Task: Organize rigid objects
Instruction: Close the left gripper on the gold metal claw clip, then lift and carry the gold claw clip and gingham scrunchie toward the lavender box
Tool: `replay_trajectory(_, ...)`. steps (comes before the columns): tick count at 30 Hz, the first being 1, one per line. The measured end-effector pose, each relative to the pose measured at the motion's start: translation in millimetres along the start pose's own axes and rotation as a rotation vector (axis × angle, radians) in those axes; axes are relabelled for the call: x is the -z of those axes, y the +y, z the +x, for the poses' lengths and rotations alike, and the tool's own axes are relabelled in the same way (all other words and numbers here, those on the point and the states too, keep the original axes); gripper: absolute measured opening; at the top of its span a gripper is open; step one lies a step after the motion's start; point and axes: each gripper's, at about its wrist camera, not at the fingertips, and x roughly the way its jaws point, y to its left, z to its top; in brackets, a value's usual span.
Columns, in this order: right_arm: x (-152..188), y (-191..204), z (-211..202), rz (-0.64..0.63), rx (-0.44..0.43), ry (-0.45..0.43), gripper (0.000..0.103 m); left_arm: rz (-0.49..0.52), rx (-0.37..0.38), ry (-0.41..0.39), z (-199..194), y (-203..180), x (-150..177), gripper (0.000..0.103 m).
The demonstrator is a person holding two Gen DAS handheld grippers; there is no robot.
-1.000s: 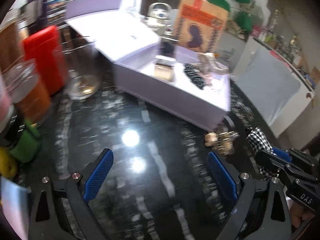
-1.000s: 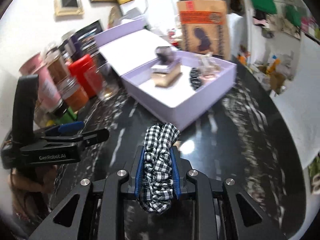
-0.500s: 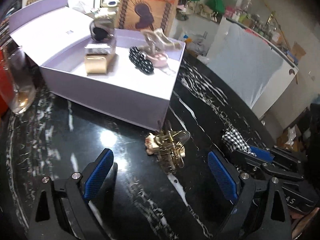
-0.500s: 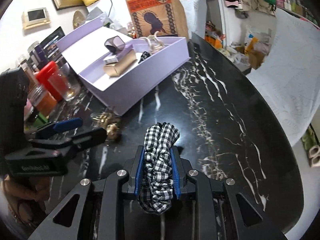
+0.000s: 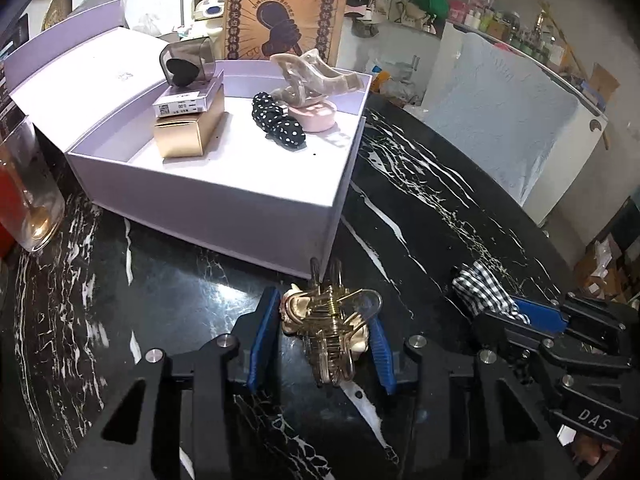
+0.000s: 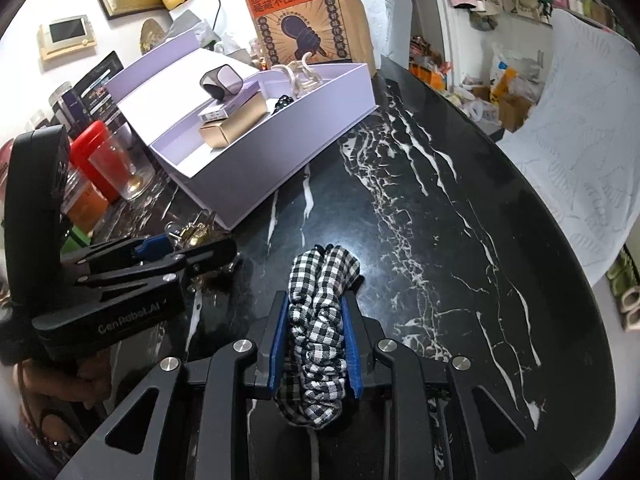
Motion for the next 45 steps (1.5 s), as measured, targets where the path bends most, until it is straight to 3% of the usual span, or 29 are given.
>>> replay_trajectory(11,2,21,2,-0.038,-0.018,0.017,0.025,-0.036,0.0,0.007,-20,17,17,0.042)
replay_trajectory(25,14,68,3,-0.126,-0.102,0.038,0.025,-0.102,-0.034,-0.025,-57,42,44,0.042)
replay_trajectory(45,25,97,-35,-0.173,-0.146,-0.014,0.025,-0.127,-0.043,-0.096,-102,40,50,0.042)
